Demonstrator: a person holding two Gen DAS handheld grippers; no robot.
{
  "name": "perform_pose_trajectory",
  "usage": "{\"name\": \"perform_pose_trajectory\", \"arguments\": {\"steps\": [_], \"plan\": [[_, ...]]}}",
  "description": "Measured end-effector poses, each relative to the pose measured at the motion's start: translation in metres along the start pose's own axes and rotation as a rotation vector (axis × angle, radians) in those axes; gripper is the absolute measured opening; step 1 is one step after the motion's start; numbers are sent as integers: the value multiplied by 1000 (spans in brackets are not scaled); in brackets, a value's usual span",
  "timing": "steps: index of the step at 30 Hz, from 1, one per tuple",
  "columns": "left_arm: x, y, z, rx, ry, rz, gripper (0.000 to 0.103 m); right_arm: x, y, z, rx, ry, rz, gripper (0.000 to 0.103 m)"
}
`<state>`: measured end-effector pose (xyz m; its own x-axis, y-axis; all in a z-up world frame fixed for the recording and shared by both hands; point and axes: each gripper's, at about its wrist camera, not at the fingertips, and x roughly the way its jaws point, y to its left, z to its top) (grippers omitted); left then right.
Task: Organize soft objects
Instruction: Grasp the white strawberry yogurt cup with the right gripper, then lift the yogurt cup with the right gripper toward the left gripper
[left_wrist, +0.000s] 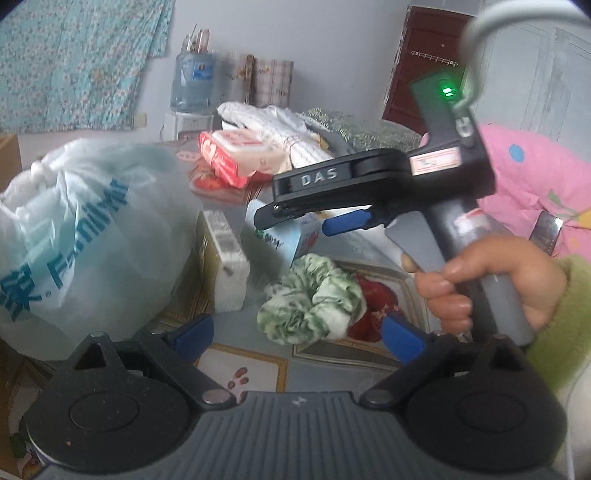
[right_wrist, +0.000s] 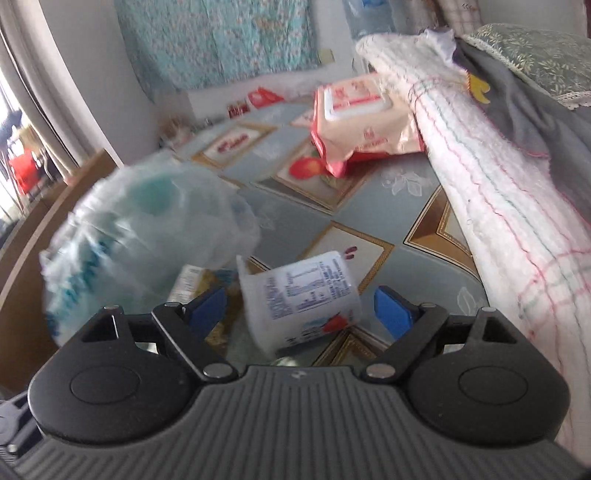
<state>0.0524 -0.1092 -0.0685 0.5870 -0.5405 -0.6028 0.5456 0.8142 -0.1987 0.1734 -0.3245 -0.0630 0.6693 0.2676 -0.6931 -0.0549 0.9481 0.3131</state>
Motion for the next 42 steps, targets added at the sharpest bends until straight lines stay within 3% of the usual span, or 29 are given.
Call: {"name": "perform_pose_trajectory", "arguments": {"steps": [5,6,10,15,19,23,27,31,38,42], "plan": [[-2,5,-2,5,4,-2,98,10,-5,-1,2,16,-17,82],[-1,6,-3,5,4,-3,98,10,-9,-1,21,12,3,71],[-6,5,-6,5,1,-3,98,4,-30,0,169,-15,85,68],[-16,6,-8,-2,-19,-1,98,-2,-69,-3,407,-27,233,67],[-28,4,-11,0,-32,1,98,-30,-67,-10,435,-61,323,67],[-44,-4,-13,22,-44,1,98,-63,-51,-25,445,-66,474,67],[-63,-10,-18,38,-61,7,98,-71,-30,-41,466,-8,613,67],[-77,-9,-24,30,-65,53,99,-52,-8,-61,518,102,724,67],[-86,9,-33,-53,-27,123,99,0,25,-97,618,313,742,68],[-80,15,-35,-80,-10,134,98,7,34,-102,616,343,708,69]]}}
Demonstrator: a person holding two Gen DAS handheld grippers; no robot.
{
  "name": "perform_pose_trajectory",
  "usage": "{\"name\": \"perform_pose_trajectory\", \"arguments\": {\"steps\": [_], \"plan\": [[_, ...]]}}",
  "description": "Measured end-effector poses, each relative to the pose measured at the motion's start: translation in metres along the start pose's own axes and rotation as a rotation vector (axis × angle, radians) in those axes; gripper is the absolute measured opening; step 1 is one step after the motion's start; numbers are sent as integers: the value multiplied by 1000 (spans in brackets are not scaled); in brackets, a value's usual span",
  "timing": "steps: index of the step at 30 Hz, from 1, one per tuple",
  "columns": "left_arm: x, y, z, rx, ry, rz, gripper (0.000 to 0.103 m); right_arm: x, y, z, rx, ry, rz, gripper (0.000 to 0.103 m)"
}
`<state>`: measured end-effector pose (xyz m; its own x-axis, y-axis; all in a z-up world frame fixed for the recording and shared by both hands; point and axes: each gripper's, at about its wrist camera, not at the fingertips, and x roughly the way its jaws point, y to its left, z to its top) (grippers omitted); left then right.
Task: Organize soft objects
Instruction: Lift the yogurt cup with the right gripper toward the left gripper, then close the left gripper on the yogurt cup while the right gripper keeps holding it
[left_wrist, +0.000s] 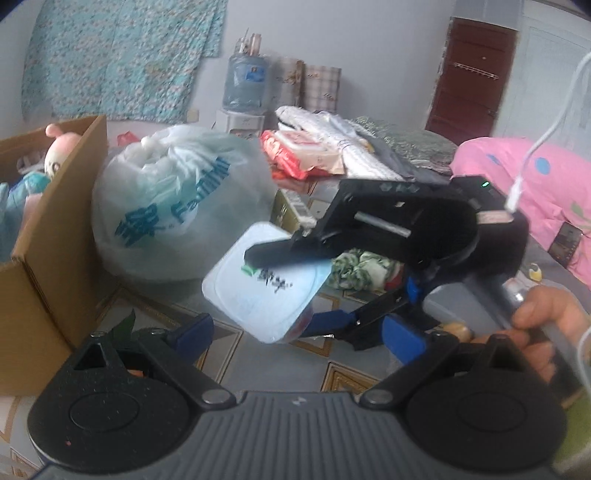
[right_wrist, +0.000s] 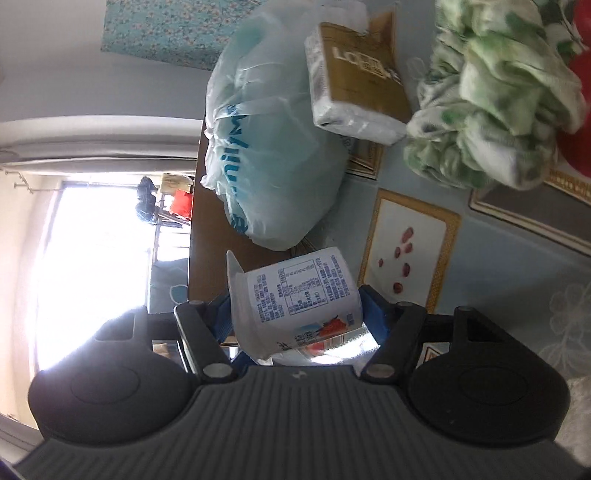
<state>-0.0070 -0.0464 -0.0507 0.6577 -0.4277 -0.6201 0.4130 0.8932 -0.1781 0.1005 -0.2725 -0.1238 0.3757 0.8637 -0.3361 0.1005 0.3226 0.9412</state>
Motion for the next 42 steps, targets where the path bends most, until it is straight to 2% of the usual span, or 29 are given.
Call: {"name": "perform_pose_trajectory", "arguments": {"steps": [3,5,12,21,32,39,42], "plan": [[8,1,-1,-12,11,-14,98,-1,1,2,8,-15,-30,68],[12,1,-2,-13,12,-20,98,-3,-2,3,33,-22,-20,68],[24,4,2,-42,7,-46,90,-11,-12,8,103,-32,-20,70],[32,3,4,-49,7,-74,86,-46,-23,3,109,-71,-14,76],[49,-12,8,-21,30,-98,80,-77,-40,-6,118,-128,-14,77],[56,-20,7,12,33,-92,71,-109,-32,-14,32,-227,-81,80],[58,-22,7,21,32,-94,69,-117,-28,-14,-15,-263,-84,79]]}}
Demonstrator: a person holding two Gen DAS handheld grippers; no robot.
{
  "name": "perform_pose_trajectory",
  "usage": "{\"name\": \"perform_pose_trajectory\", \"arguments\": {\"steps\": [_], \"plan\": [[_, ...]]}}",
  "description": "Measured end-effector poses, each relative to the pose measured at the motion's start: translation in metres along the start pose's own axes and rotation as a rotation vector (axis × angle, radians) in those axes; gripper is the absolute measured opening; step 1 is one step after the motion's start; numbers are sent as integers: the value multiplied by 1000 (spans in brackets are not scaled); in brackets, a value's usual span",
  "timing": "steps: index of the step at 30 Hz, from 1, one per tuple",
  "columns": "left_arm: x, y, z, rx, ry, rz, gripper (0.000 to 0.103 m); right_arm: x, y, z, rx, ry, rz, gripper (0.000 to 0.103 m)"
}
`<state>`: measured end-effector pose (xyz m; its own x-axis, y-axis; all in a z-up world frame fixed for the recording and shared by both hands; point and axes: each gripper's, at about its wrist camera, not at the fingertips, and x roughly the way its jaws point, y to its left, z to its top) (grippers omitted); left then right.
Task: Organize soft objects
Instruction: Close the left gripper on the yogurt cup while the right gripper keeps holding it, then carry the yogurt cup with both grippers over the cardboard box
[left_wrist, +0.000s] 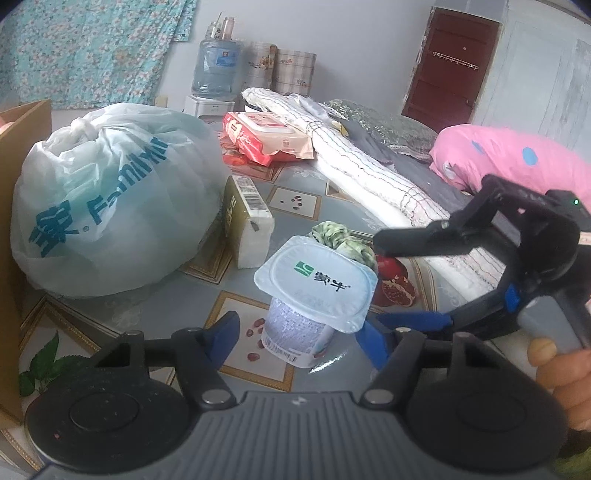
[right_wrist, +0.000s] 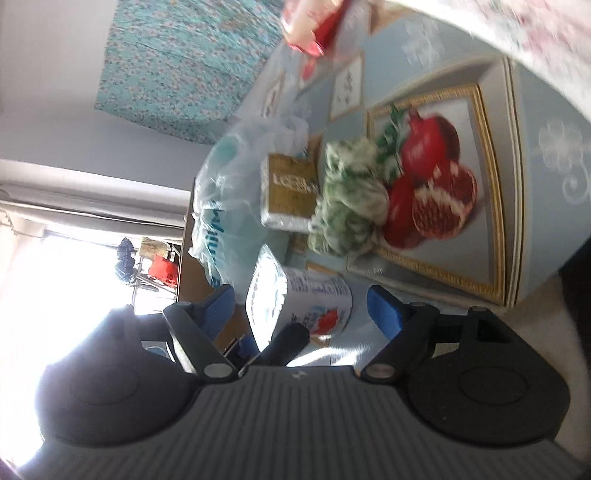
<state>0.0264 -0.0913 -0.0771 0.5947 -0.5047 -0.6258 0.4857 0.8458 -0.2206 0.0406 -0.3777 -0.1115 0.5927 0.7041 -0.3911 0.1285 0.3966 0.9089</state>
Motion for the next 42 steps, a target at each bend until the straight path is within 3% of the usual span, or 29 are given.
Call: {"name": "perform_pose_trajectory", "arguments": {"steps": [5,11,13,15,25,33,42], "plan": [[6,-6,2,35,-4,1,69,6,7,3,-44,-23,2,75],[12,-8,8,62,-21,0,67,18,9,3,-72,-11,-17,52],[13,-8,9,69,-31,-17,58,28,11,2,-70,-5,-18,47],[15,-11,11,82,-37,-10,58,31,13,0,-81,-9,-28,45],[8,-11,40,110,-81,31,54,33,39,11,-117,-25,5,44],[-9,-5,98,112,-178,100,54,41,92,53,-202,-33,93,44],[-40,30,173,34,-217,210,54,84,179,105,-322,74,172,45]]}}
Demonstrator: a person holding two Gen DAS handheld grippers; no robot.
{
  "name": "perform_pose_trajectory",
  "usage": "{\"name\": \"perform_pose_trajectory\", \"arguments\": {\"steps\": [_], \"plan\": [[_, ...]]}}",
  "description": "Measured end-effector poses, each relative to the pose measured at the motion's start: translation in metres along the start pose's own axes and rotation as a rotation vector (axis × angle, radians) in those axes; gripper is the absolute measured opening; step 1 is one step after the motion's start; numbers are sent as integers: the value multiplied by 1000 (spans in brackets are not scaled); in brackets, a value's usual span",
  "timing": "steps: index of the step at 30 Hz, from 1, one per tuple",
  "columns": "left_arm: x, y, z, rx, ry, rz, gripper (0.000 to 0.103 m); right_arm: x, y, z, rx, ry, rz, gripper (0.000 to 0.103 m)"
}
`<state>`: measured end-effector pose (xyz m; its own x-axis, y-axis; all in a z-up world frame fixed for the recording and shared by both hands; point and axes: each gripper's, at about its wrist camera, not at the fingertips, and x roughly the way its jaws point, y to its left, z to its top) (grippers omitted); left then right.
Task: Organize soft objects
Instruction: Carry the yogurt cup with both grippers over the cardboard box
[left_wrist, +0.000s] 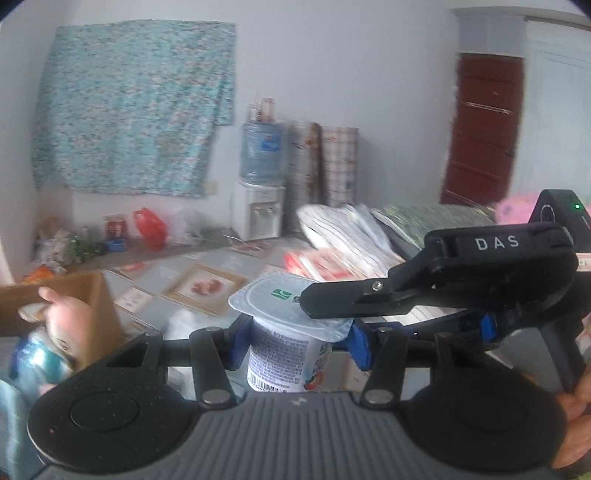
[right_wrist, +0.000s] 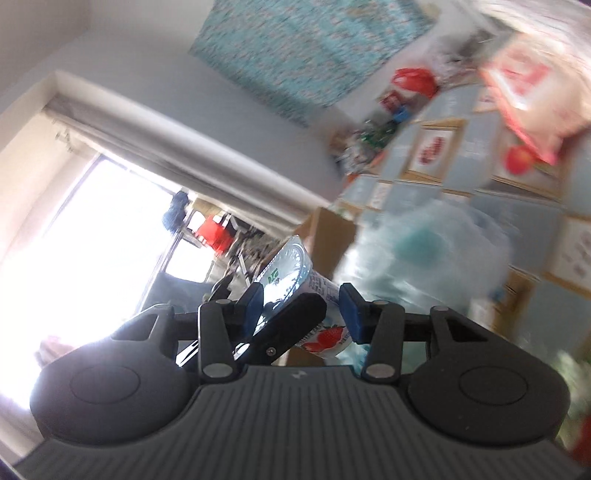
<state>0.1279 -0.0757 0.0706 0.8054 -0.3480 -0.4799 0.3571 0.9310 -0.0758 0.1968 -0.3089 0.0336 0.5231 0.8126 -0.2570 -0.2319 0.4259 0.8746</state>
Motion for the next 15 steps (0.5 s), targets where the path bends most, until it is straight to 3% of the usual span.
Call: {"name": "perform_pose_trajectory", "arguments": {"steps": [7,15], "plan": [[-37,41,28,-7,-1,144,54,67,63,21,-85,127,47,46],[-87,113,22,-88,81,286,54,158,124,-15,-133,350,110,48]]}}
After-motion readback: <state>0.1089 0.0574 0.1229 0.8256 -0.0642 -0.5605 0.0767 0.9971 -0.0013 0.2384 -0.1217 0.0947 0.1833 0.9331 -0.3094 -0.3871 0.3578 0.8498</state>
